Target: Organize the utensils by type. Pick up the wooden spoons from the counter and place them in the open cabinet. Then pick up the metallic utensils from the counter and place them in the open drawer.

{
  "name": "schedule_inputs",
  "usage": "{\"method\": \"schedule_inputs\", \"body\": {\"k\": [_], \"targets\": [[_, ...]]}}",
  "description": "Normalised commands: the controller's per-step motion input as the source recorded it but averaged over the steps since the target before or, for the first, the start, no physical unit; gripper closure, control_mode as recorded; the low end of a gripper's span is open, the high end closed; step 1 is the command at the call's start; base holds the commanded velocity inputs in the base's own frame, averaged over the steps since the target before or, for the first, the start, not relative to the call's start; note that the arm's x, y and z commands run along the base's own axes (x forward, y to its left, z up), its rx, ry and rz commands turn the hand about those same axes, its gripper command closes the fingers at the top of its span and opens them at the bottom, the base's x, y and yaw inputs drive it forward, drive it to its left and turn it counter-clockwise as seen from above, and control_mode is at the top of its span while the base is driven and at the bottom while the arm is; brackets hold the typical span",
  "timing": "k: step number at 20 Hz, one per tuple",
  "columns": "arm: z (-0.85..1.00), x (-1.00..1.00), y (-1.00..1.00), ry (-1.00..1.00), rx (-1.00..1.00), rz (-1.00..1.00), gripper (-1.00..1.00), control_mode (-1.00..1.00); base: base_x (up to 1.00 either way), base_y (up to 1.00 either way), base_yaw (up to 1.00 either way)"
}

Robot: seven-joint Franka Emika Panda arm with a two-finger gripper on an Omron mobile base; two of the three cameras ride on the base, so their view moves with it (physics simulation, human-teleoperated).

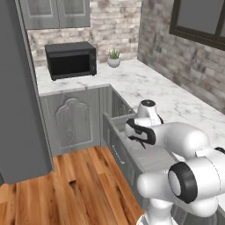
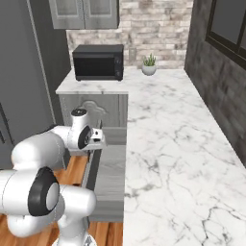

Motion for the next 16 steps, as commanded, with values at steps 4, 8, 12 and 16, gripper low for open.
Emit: {"method": "schedule_inputs", "body": {"k": [4, 8, 12, 16], "targets": [[-0.58, 0.26, -0.03, 0.01, -0.02, 0.0, 1.0, -1.0, 0.0, 0.0, 0.0], [-0.43, 0.21, -0.14, 0.0, -0.02, 0.0, 1.0, -1.0, 0.0, 0.0, 0.0], [-0.37, 0.17, -0.07, 0.0, 0.0, 0.0, 1.0, -1.0, 0.0, 0.0, 0.0], [-0.37, 0.12, 0.0, 0.0, 0.0, 0.0, 1.0, -1.0, 0.0, 0.0, 0.0]]}}
